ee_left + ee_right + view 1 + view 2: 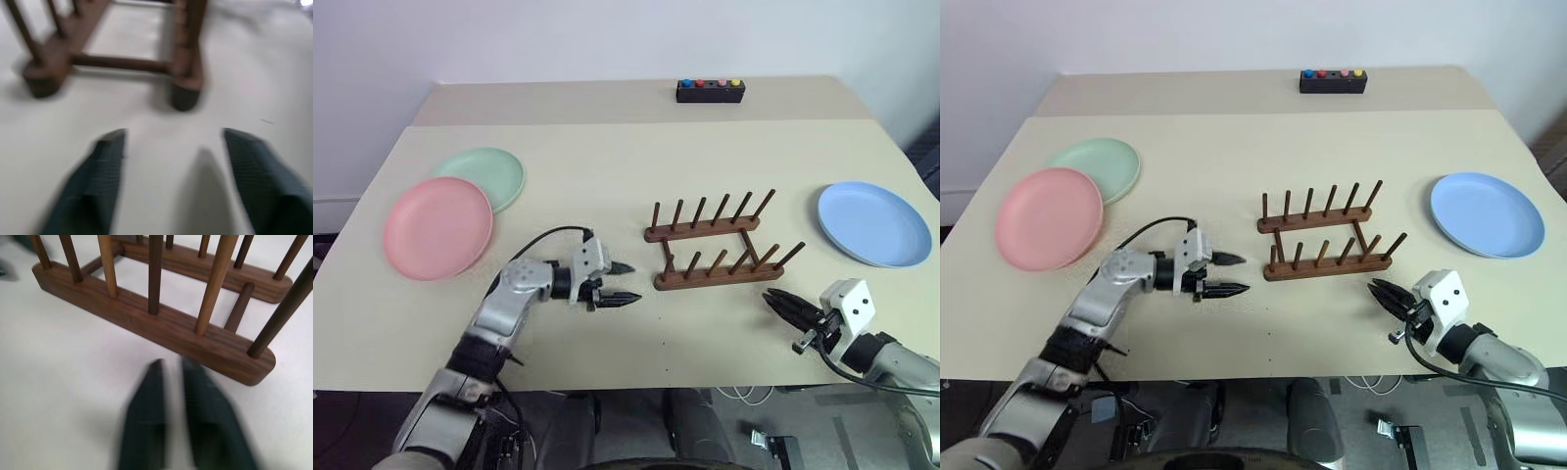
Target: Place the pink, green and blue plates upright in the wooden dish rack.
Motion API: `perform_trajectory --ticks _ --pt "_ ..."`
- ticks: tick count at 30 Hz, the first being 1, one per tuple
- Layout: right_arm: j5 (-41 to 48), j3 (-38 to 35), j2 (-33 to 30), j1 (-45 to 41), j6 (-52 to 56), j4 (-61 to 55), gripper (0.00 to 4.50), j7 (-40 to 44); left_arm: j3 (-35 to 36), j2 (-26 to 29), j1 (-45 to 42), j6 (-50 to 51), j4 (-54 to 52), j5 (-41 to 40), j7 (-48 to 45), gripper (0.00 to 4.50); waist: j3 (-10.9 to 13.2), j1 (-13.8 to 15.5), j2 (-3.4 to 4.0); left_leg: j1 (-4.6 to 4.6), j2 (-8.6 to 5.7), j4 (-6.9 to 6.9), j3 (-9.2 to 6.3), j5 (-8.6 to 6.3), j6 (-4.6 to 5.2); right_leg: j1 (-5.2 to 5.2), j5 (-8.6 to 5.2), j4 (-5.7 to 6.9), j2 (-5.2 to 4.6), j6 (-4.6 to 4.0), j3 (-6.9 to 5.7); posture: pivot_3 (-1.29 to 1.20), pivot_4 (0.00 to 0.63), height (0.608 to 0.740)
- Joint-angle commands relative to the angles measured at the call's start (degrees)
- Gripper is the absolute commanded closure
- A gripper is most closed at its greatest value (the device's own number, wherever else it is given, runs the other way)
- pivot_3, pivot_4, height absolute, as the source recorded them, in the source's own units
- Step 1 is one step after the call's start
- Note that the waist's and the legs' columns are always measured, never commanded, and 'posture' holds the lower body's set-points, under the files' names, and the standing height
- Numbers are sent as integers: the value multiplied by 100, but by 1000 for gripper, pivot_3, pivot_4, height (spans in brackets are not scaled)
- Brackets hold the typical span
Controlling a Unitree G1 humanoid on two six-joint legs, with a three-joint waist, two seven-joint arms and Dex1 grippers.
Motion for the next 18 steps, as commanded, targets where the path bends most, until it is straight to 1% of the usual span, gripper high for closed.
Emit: perform_trajectory --ticks 1,2,3,4,6,8,15,18 --pt "-23 -44 -76 -49 -24 -64 4500 5 16 66 7 264 -514 -189 -29 3279 0 24 -1 -1 0 3 0 0 0 1 0 0 0 -2 -1 0 150 740" --pt "-28 -46 -72 -52 -20 -64 4500 9 18 72 16 303 -550 -193 -21 3833 0 25 -1 -1 0 7 0 0 0 4 -5 1 0 -12 -1 0 150 740" --pt "-33 -48 -68 -54 -17 -64 4500 12 19 76 22 332 -575 -196 -15 4270 0 22 -1 2 -1 9 0 0 0 8 -7 0 0 -16 0 0 150 740" --pt "-36 -49 -65 -56 -15 -64 4500 15 20 80 25 356 -595 -198 -10 4402 0 15 -1 3 -1 9 0 0 0 10 -8 -1 0 -16 0 0 150 740" --pt "-430 58 -184 -234 -95 267 4500 -129 -443 -174 5 254 -598 168 181 4402 0 9 -1 3 -1 6 0 0 0 9 -8 -2 0 -16 -1 0 150 740" --pt "-652 128 -236 -341 -151 449 4500 -201 -645 -352 -60 386 -518 317 340 4402 0 21 -2 2 -3 8 2 0 0 10 -8 -5 -2 -16 1 0 150 740" --pt "-1104 270 -263 -639 -307 918 4500 -417 -813 -537 -129 419 -466 288 366 4402 -1 -13 0 4 -2 2 1 0 0 4 -7 -1 1 -14 1 0 150 740" --pt "-1196 302 -240 -811 -406 1077 4500 -444 -762 -646 -187 266 -264 418 615 4402 0 -3 -1 4 -2 7 1 0 0 9 -7 -3 0 -14 1 0 150 740"
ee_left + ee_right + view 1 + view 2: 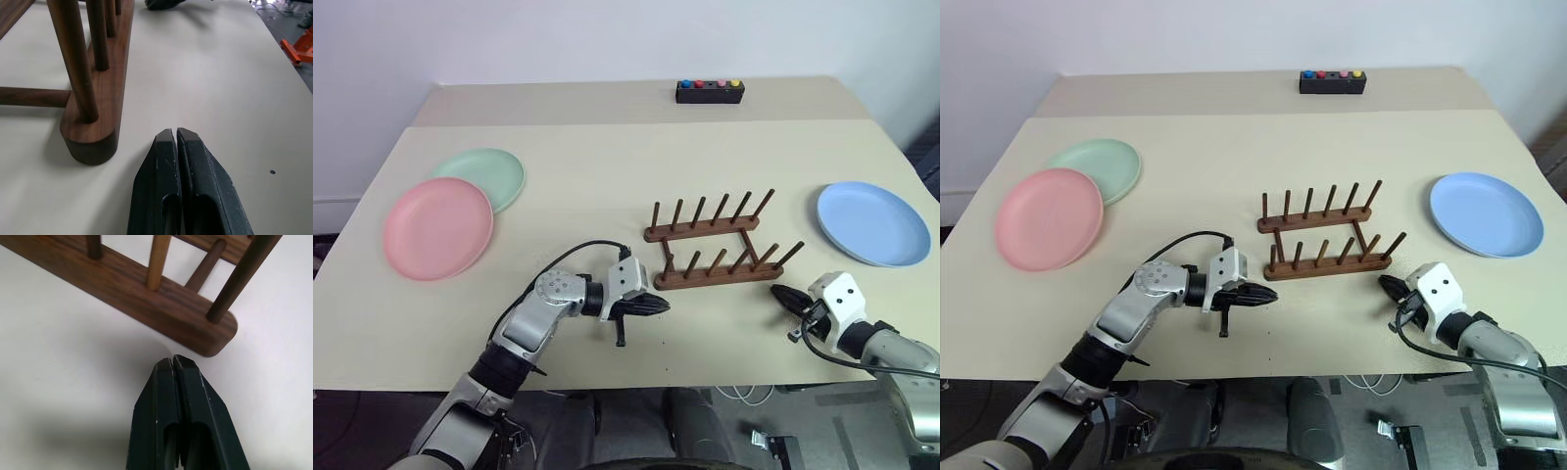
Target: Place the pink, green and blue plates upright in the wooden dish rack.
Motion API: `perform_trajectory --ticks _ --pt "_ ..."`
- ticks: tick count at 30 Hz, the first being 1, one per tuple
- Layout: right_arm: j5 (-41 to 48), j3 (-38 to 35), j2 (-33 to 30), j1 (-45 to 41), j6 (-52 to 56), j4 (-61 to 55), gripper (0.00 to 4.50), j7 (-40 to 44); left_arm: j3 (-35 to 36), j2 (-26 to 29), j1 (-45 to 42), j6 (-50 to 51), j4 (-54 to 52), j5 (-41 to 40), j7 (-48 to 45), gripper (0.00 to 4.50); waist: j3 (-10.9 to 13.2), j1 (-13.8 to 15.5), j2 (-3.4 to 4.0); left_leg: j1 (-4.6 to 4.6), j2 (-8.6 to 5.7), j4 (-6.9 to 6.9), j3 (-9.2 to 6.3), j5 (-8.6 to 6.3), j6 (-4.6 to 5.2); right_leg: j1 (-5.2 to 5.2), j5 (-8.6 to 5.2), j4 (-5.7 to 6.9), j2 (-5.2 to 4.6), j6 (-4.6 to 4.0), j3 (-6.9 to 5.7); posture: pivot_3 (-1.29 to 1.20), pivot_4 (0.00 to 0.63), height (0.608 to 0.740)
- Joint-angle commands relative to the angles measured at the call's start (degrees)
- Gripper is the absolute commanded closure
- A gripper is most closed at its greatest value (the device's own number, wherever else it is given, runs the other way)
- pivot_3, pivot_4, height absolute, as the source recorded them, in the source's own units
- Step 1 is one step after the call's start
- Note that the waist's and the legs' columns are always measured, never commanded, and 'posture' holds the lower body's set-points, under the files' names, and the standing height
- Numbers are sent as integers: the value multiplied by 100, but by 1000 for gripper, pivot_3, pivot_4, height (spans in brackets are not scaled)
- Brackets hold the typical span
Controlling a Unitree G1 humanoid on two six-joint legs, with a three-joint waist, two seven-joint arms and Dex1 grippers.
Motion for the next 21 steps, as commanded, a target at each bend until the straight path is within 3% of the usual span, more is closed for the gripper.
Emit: perform_trajectory --ticks 1,12,21 --pt "-121 31 -59 -162 -155 177 4500 -72 52 -128 -120 -244 139 132 291 4402 0 8 0 1 0 1 0 0 0 1 0 0 0 0 0 0 150 740" --pt "-273 256 2 -593 -414 502 4500 -84 443 -333 -423 -1003 1025 429 1203 4402 0 -7 0 9 0 -4 0 0 0 4 8 1 0 15 0 0 150 740" --pt "-393 446 47 -988 -621 828 4500 -219 603 -391 -625 -1246 1451 432 1382 4402 -1 -4 0 10 0 -2 0 0 0 4 9 2 0 16 0 0 150 740"
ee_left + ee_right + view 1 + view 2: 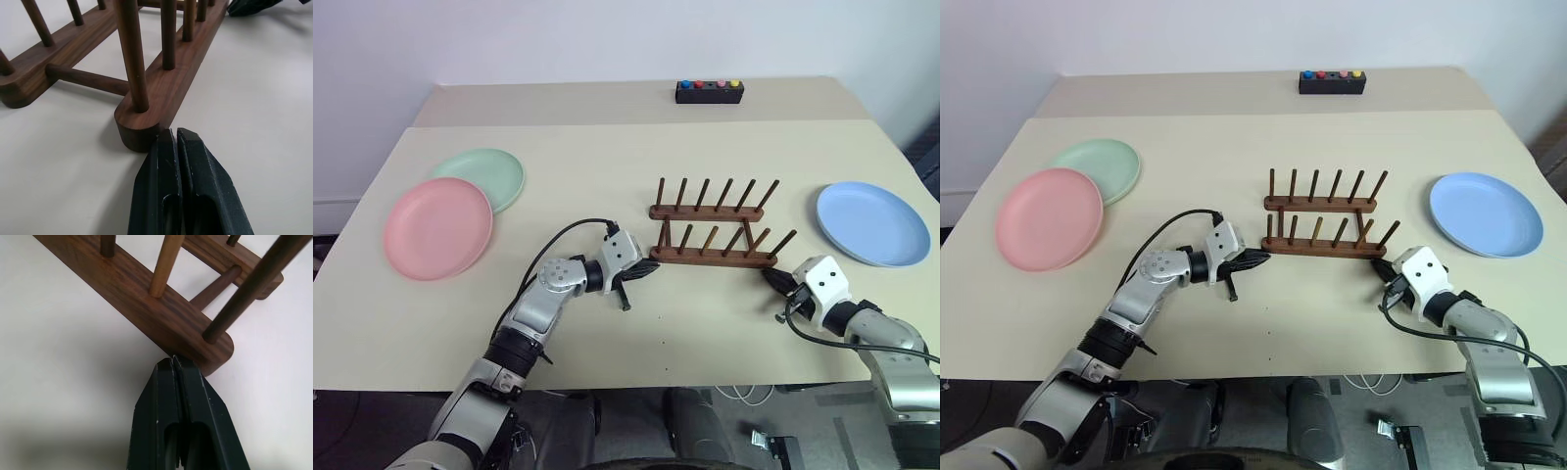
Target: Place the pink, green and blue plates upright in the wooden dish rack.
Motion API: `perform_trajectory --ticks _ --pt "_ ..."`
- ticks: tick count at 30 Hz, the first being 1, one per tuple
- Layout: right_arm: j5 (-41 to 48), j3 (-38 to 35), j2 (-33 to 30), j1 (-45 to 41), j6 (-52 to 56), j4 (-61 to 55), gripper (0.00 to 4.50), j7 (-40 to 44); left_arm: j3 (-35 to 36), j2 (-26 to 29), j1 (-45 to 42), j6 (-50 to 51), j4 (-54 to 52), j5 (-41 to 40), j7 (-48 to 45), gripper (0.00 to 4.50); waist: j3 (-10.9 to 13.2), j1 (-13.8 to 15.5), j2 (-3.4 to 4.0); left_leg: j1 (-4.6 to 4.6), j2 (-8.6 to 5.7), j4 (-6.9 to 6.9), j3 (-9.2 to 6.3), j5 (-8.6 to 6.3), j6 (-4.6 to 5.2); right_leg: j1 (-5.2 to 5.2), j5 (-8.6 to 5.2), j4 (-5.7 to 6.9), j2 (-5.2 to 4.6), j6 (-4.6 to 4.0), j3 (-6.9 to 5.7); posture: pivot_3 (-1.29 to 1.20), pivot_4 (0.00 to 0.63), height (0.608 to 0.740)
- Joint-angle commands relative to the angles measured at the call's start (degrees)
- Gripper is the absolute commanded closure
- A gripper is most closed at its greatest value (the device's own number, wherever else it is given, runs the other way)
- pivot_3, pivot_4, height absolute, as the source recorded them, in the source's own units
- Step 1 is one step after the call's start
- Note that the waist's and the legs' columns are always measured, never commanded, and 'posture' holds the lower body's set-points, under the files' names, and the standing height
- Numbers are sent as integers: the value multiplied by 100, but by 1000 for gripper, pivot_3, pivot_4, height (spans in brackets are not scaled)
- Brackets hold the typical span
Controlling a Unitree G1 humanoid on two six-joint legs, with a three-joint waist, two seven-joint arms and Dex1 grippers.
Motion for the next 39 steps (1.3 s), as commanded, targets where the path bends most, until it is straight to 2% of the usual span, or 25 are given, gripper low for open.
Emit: perform_trajectory --ticks 1,21,26,28,30,32,34,36,39 --pt "-49 11 23 -150 -169 92 4500 -85 165 -6 -120 -99 115 32 97 4402 0 4 0 1 0 0 0 0 0 0 0 0 0 0 0 0 150 740" --pt "-107 74 33 -433 -430 508 4500 -230 198 -12 49 60 -149 -98 -126 4402 0 2 0 0 0 -2 0 0 0 0 0 -1 0 0 0 0 150 740" --pt "212 34 -53 -136 -230 59 4500 124 351 312 383 533 -839 -396 -391 4402 0 -20 0 1 0 -7 0 0 0 -1 -1 -1 0 0 0 0 150 740" --pt "642 43 -204 321 9 -663 4500 623 943 701 792 1166 -1620 -1046 -505 3864 1 -26 2 1 1 -11 -1 0 0 -4 -1 1 0 -1 0 0 150 740" --pt "866 58 -323 646 192 -1220 4500 906 1544 1007 1093 1689 -2204 -1581 -438 3077 2 -39 3 -3 5 -19 -2 -2 4 -14 -3 7 1 -5 0 0 150 740" --pt "958 65 -400 785 332 -1524 4500 1000 1950 1166 1223 2006 -2494 -1896 -265 2028 4 -26 4 -3 7 -16 -3 -3 5 -15 -5 10 2 -7 -1 0 150 740" --pt "1149 108 -561 803 612 -2007 4500 1171 2815 1409 1336 2273 -2731 -2242 97 985 5 -12 3 -2 5 3 -2 -3 5 -3 -9 7 1 -14 -1 0 150 740" --pt "1253 133 -673 744 798 -2292 4500 1273 3333 1564 1394 2399 -2834 -2387 368 48 5 -7 -5 -1 4 11 -1 -3 5 3 -19 3 -1 -20 0 0 150 740" --pt "1330 162 -777 246 871 -2404 4500 1319 4029 1967 1388 2335 -2434 -2000 1089 48 7 -3 -9 10 6 4 -1 -3 4 7 -20 3 0 -19 -2 0 150 740"
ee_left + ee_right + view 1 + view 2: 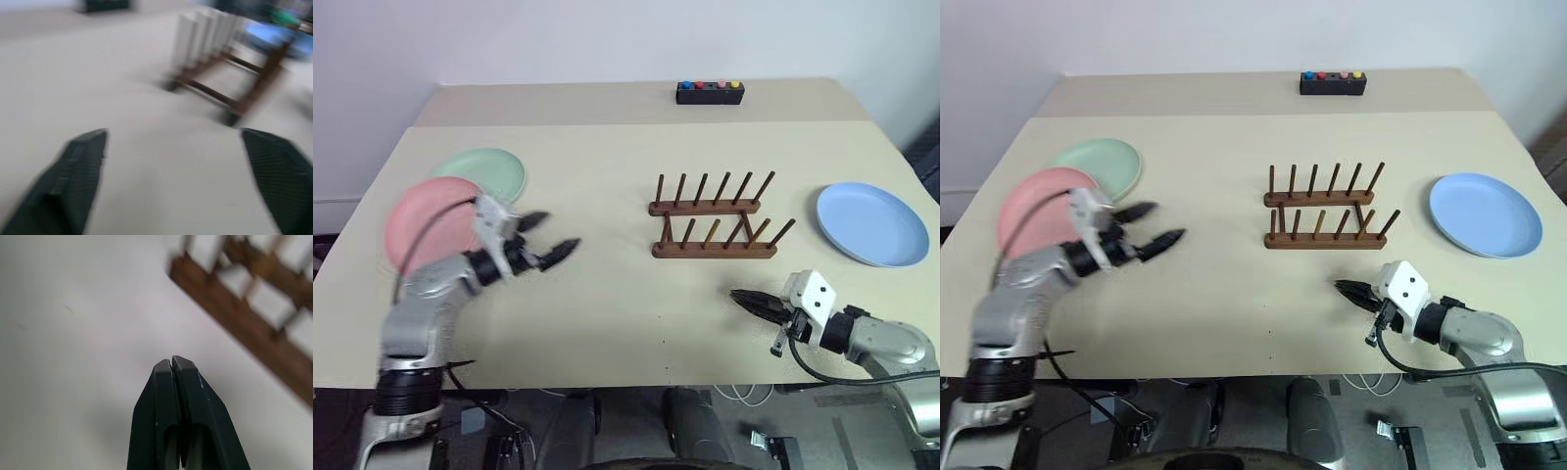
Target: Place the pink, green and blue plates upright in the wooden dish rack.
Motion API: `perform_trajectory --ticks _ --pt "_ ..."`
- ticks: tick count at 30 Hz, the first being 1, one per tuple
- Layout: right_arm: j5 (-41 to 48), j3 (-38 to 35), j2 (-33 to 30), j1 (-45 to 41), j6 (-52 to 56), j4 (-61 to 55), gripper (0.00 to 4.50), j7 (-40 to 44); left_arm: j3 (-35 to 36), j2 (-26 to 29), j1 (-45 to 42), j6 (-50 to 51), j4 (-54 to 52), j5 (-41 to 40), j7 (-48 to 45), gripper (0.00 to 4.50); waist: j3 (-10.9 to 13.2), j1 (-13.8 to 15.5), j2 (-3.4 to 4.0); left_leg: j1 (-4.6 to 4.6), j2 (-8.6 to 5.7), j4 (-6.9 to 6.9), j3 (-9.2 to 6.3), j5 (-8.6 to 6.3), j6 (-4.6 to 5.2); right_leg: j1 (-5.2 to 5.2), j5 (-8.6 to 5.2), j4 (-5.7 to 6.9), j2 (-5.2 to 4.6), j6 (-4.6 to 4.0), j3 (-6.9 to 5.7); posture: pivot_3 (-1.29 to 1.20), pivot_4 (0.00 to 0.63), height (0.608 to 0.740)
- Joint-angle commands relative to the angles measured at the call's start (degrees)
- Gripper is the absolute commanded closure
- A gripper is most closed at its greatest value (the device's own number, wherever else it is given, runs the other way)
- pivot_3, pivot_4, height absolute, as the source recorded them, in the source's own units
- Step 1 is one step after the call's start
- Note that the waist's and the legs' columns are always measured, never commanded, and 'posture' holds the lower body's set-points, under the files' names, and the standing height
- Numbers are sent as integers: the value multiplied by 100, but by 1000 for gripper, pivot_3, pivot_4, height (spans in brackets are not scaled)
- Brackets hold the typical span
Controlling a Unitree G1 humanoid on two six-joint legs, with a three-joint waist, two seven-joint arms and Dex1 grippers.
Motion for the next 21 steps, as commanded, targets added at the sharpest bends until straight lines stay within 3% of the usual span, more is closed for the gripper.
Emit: perform_trajectory --ticks 1,8,14,21 --pt "189 -22 -97 -563 31 -204 4500 85 852 412 -37 -109 373 389 867 48 1 -9 -1 0 0 -2 0 0 0 0 2 -2 0 -2 0 0 150 740" --pt "91 305 38 -953 -152 37 4500 271 1680 879 -292 -54 1408 940 2326 48 12 25 -25 -14 -2 -14 -2 -1 -1 -12 10 -7 -1 17 -4 0 150 740" --pt "34 464 121 -961 -231 27 4500 216 1824 1133 -479 169 2216 1170 2980 48 13 20 -35 -18 -2 -13 -3 -1 -1 -17 11 -5 -2 17 -6 0 150 740" --pt "69 494 143 -1051 -123 -161 4500 96 1528 1143 -885 332 3261 1090 2780 48 12 11 -37 -19 -2 -11 -3 0 -2 -19 12 -3 -1 17 -8 0 150 740"
